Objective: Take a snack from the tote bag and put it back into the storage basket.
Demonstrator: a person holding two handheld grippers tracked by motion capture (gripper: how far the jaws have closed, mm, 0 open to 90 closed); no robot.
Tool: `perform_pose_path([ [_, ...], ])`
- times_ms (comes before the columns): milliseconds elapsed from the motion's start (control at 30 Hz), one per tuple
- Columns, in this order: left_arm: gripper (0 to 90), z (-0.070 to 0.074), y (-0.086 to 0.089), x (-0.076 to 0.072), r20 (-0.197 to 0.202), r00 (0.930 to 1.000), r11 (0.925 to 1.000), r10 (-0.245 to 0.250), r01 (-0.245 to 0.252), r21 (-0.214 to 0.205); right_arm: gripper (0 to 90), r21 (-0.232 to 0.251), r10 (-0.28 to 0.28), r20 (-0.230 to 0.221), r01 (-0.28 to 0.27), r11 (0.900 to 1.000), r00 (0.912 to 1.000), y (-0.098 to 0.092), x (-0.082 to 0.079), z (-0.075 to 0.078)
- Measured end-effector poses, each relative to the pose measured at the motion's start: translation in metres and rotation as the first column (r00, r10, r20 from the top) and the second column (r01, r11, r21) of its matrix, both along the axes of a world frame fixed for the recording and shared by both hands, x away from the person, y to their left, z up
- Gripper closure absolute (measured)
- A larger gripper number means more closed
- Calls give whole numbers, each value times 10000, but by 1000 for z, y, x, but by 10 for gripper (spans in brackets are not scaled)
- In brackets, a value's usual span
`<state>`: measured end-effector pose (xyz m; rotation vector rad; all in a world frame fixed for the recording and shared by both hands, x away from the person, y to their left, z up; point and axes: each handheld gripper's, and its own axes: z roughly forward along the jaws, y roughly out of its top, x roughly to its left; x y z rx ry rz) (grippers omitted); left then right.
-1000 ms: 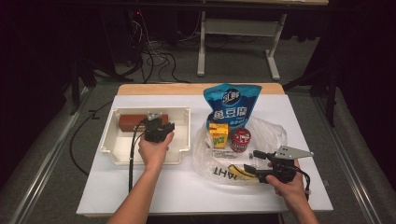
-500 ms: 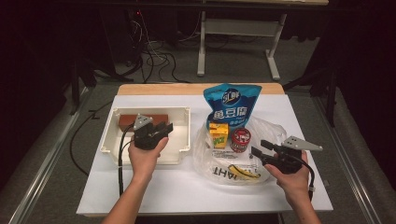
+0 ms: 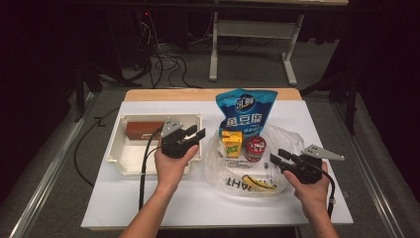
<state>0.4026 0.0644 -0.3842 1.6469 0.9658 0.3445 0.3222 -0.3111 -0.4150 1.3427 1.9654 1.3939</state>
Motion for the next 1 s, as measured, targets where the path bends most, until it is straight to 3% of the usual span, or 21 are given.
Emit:
perform_pose_path([
  [233,615,4,-26,8,105,9997,9995,-228,225,209,574,63,-34,-261,36,10000,9997,-1,-1,-9],
  [400,614,5,-38,12,81,9993,9992,-354,352,186,582,121,-20,-182,22,9999,9998,-1,-2,-7],
  [467,615,5,-39,11,161,9991,9986,-390,384,356,585,158,-156,-19,157,9998,9999,-1,0,-2],
  [600,615,5,-34,8,198,9989,9982,-418,409,435,579,281,-363,144,359,9990,9992,0,10,10],
  [733,614,5,-25,4,257,9988,9986,-414,405,350,551,-19,-461,272,462,9989,9986,1,26,18],
  [1000,580,6,-6,-6,316,9972,9976,-671,664,209,442,-122,-413,504,420,9990,9979,1,55,32],
])
